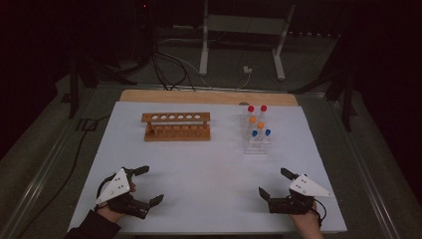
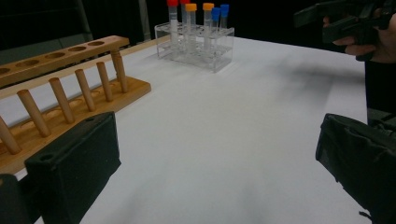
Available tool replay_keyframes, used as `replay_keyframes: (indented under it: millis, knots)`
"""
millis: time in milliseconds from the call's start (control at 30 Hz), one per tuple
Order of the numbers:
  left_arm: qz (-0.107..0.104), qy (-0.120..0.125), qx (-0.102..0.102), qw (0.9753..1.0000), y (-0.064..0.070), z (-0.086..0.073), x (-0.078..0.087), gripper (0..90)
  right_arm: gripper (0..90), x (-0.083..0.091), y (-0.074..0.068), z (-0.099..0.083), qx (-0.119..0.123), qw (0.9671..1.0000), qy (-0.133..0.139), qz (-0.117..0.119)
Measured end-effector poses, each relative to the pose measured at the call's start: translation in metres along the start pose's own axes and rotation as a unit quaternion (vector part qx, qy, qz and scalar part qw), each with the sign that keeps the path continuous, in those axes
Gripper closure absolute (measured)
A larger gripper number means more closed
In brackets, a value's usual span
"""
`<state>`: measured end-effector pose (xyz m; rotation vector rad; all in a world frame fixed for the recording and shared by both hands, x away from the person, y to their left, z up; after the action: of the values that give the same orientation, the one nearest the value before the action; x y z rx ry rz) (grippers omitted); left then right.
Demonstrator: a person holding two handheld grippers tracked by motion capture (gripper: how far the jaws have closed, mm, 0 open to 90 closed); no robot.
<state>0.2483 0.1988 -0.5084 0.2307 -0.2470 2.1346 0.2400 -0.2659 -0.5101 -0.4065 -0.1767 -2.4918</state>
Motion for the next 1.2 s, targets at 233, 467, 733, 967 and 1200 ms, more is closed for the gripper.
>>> replay_keyframes:
  millis: [233,467,733,967,1200]
  knots:
    - [0.002,-0.001,0.0,1.0,0.0,0.001,-0.001,0.5,0.0,-0.002,-0.003,-0.001,0.002,0.9997,-0.023,-0.004]
    - [0.005,0.0,0.006,1.0,-0.001,0.0,-0.001,0.5,0.0,-0.005,-0.007,-0.001,0.009,0.9994,-0.033,-0.008]
    - [0.004,0.002,0.005,1.0,0.0,0.0,0.0,0.5,0.0,-0.006,-0.011,0.0,0.019,0.9989,-0.041,-0.016]
    - [-0.003,-0.001,0.003,1.0,0.001,0.001,0.0,0.5,0.0,-0.007,-0.013,0.002,0.023,0.9978,-0.062,-0.001]
    - [-0.003,-0.003,0.005,1.0,0.002,0.001,0.0,0.5,0.0,-0.004,-0.017,0.012,0.016,0.9986,-0.049,0.006]
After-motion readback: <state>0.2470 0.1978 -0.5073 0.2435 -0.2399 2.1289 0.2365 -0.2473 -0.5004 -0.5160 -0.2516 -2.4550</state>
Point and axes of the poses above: each handheld gripper's, and its own axes: x roughly backward along the jaws, z roughly out of its top, y roughly to its right, the point moved 2 cm from there along -x, roughly forward along the jaws, and after that the axes turned 1 degree about -x, right-handed, at the moved point
